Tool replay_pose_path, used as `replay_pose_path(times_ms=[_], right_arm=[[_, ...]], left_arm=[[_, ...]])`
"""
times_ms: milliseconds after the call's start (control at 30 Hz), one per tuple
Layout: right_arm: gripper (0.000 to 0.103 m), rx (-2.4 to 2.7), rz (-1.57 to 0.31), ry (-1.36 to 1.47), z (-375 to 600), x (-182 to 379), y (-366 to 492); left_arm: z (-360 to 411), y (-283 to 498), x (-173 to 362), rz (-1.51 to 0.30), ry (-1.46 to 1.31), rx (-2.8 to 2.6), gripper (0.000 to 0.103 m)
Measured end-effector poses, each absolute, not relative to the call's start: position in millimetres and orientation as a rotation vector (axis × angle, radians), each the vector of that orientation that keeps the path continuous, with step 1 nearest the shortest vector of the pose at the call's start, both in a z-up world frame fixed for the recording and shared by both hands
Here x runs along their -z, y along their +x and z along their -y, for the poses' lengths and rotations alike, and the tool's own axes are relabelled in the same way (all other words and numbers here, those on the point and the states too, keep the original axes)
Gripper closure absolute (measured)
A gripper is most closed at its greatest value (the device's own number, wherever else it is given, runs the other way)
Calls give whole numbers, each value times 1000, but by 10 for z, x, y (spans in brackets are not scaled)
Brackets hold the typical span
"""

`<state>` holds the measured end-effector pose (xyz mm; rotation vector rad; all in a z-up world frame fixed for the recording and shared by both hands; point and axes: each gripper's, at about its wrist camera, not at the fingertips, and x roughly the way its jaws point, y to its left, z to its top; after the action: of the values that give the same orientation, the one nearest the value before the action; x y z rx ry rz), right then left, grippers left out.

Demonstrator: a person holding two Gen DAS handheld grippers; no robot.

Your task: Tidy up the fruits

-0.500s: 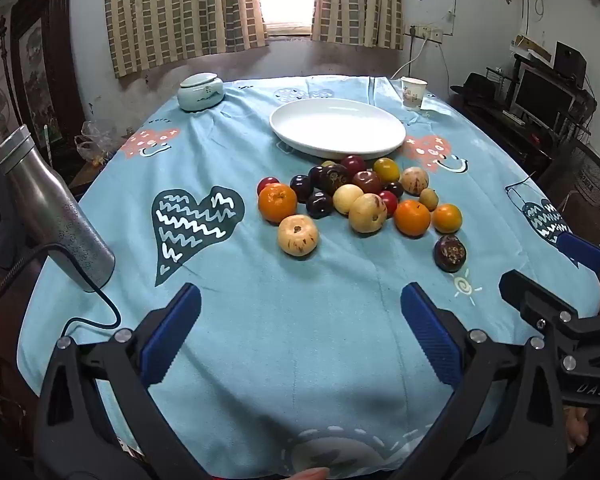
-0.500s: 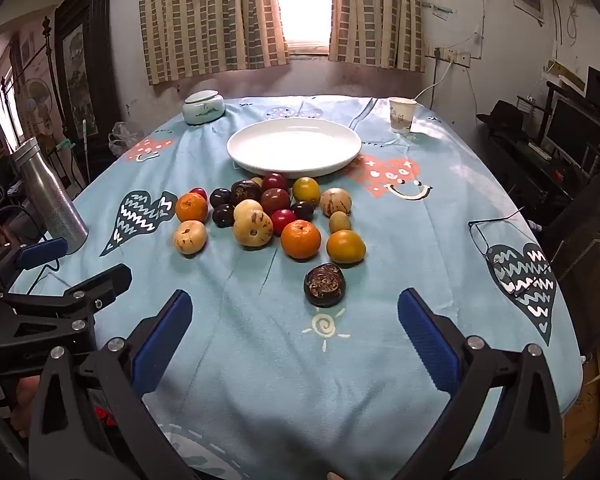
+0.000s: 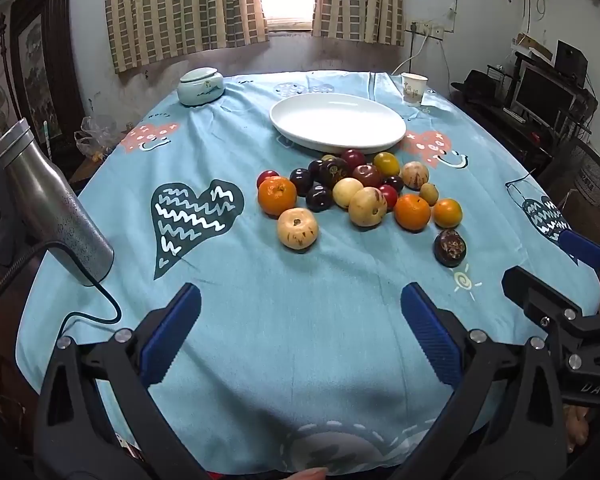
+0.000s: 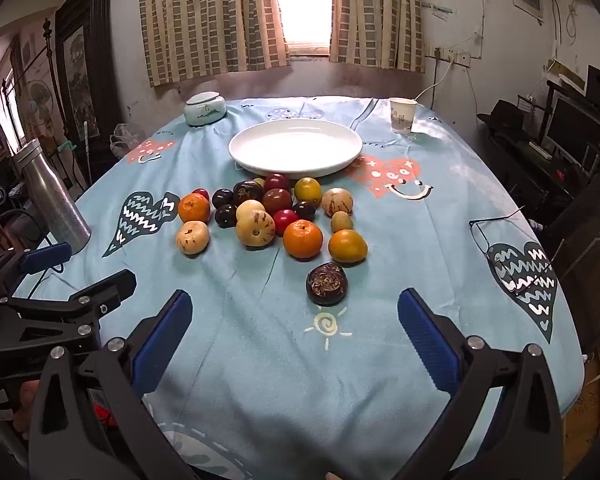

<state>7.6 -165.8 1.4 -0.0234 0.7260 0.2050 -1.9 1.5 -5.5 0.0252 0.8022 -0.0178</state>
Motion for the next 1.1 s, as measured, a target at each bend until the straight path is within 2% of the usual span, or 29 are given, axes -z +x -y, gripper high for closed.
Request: replay_pose_path(times_ms=[1100], right_arm=[[1,-217,-725,-14,1621,-12,-19]], left_arm=[[-10,-75,117,-814,20,17,2]])
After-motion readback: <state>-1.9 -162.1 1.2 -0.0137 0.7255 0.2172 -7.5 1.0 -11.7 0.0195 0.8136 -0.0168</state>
